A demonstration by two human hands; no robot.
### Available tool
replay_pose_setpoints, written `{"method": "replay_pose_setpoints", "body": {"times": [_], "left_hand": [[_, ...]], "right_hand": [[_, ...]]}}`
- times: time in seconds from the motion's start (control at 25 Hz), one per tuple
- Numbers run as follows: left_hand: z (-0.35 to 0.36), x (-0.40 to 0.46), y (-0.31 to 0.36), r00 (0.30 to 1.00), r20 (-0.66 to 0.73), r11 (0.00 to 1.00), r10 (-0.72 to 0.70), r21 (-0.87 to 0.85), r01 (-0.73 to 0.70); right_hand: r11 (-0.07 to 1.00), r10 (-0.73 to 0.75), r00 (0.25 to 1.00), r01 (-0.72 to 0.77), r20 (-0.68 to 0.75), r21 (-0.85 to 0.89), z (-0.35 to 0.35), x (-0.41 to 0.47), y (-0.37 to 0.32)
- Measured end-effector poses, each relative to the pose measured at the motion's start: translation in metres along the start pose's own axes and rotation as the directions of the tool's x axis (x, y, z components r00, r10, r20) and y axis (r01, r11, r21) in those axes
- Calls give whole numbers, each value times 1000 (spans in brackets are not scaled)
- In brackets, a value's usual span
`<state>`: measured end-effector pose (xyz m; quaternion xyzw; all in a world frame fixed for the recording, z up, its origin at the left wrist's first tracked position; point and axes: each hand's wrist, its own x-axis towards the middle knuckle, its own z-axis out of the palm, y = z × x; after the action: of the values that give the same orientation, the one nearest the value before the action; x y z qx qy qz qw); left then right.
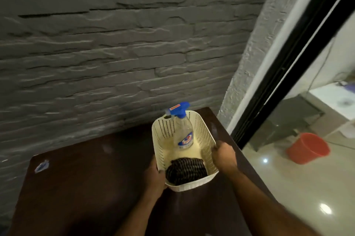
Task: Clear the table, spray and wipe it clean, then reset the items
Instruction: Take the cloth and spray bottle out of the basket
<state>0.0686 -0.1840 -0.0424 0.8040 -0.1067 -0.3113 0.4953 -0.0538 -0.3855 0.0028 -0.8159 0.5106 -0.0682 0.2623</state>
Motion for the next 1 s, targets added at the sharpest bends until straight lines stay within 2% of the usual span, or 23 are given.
{"method": "replay_pose_setpoints", "body": {"times": [0.2, 0.32, 0.48, 0.64, 0.72, 0.8, 0.84, 0.88, 0.96, 1.0], "left_hand": [[100, 1, 7, 997, 78, 999, -8, 35, 5], [142, 4, -2, 998, 55, 995, -18, 96, 13], [159, -13, 16, 1000, 20, 992, 11, 127, -14], [155, -21, 29, 999, 44, 981, 24, 193, -32], [149, -23, 43, 997, 46, 967, 57, 244, -67], [142, -22, 60, 992, 19, 951, 123, 282, -123], [137, -22, 71, 984, 5, 933, 176, 317, -168], [134, -21, 80, 971, -2, 905, 238, 363, -221], [129, -21, 94, 938, 16, 834, 346, 453, -315], [127, -21, 97, 933, 33, 817, 359, 473, -331]], "right_hand": [[998, 67, 998, -67, 20, -18, -42, 34, 80], [998, 69, 996, -69, 48, -4, -53, 49, 111], [999, 32, 999, -32, 41, 13, -52, 65, 133], [1000, 19, 999, -18, 50, -9, -49, 68, 140], [987, -101, 987, 84, -127, -135, -56, 66, 131], [921, -319, 913, 235, -254, -311, -59, 61, 112], [886, -395, 893, 307, -217, -347, -57, 57, 99], [872, -418, 901, 363, -114, -329, -50, 54, 89], [880, -303, 923, 367, 238, -301, -28, 52, 79], [873, -217, 884, 366, 413, -324, -17, 52, 79]]}}
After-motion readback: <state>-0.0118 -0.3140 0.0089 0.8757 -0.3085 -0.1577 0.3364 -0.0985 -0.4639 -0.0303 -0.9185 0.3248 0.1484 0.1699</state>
